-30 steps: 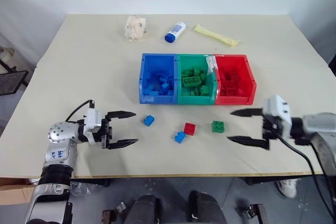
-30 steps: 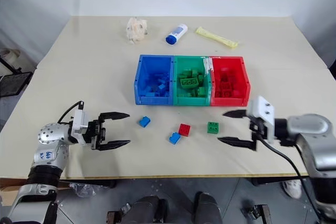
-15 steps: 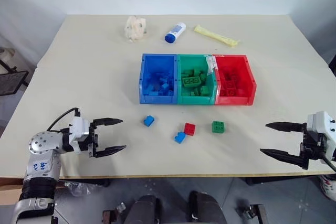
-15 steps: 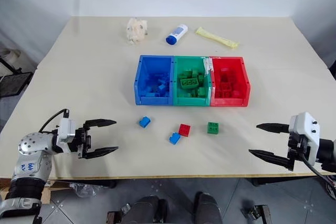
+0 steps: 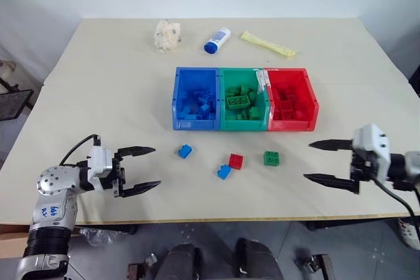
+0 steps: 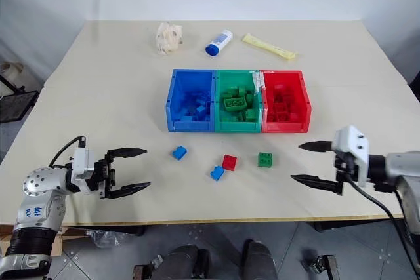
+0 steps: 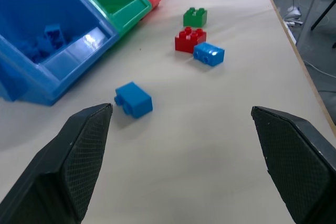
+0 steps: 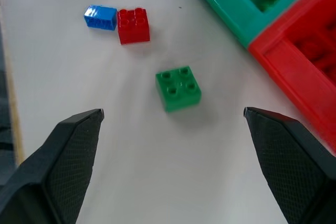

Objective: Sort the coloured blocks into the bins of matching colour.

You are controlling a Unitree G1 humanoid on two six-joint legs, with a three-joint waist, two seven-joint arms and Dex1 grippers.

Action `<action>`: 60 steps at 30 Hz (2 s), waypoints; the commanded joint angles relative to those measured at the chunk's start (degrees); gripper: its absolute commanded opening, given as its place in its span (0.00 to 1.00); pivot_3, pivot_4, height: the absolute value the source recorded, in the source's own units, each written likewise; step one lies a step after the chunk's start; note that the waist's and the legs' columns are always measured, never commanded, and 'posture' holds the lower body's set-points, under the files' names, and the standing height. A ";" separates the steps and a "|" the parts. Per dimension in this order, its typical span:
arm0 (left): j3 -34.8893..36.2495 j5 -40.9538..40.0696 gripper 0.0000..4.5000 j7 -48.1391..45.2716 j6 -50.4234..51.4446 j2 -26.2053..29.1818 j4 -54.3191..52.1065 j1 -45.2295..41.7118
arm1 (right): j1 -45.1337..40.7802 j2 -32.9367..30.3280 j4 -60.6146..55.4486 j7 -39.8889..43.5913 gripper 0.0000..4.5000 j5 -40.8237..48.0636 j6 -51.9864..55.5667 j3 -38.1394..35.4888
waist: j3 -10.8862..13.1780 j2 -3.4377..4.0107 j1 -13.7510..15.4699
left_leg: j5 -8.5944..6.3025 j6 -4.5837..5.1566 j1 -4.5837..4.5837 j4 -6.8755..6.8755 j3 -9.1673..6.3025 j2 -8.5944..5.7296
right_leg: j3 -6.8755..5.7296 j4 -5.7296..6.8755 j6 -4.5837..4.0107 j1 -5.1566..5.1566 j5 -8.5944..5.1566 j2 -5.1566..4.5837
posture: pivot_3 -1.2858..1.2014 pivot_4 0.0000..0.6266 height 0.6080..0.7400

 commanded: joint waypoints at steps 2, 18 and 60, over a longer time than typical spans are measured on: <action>0.17 -1.53 1.00 0.96 -0.23 -1.69 -2.92 1.72 | -5.35 3.03 6.33 -1.33 0.99 -5.15 -2.86 6.80 | 0.00 0.00 0.17 | 0.00 0.00 -0.02 0.00 -0.01 -0.02 | -0.03 0.01 0.00 0.00 0.00 0.00 | 0.52 0.24 1.00; 0.08 -3.72 1.00 -1.05 -1.55 -4.55 -3.50 3.01 | -12.14 10.06 18.16 -3.97 0.56 -10.64 -10.05 12.20 | 0.00 0.00 0.04 | 0.01 0.01 -0.04 0.09 0.00 0.00 | -0.52 0.08 0.00 0.02 0.00 0.10 | 0.52 0.24 1.00; -1.32 -2.48 1.00 -2.02 -2.02 -4.70 0.84 -2.80 | -36.54 20.19 24.01 -5.90 0.99 -7.35 -5.99 11.21 | 0.01 0.02 -1.97 | 0.01 0.02 -0.08 -0.01 -0.16 -0.04 | -0.59 0.27 0.00 -0.07 0.00 0.34 | 0.52 0.24 1.00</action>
